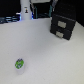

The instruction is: Open the kcup holder, insert the kcup into the holder, and close the kcup holder

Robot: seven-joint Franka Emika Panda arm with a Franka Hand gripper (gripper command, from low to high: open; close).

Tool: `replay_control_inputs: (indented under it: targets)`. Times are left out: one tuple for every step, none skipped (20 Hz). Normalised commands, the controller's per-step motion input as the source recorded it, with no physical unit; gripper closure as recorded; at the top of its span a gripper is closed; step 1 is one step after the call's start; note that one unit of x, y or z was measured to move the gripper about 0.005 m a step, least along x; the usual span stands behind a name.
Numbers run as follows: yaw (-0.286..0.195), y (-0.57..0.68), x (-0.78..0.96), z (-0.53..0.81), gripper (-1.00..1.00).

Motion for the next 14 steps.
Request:
replay_control_inputs:
  targets:
    - [-0.030, 0.20, -0.04, 0.07, -1.00]
    - [-0.122, 0.50, -0.19, 0.14, -1.00]
    - [-0.086, 0.36, -0.13, 0.13, -1.00]
    - [-0.138, 0.52, -0.23, 0.14, -1.00]
    - [-0.140, 0.54, -0.25, 0.13, -1.00]
    - [-0.139, 0.56, -0.27, 0.13, -1.00]
    - [-0.141, 0.67, -0.31, 0.10, -1.00]
    - [-0.140, 0.75, -0.31, 0.07, -1.00]
    - [-0.137, 0.78, -0.30, 0.03, -1.00]
    - [-0.131, 0.77, -0.32, 0.02, -1.00]
    - [-0.150, 0.71, -0.32, 0.00, -1.00]
    - [-0.131, 0.78, -0.32, 0.01, -1.00]
    - [-0.128, 0.78, -0.34, 0.01, -1.00]
    - [-0.124, 0.78, -0.36, 0.00, -1.00]
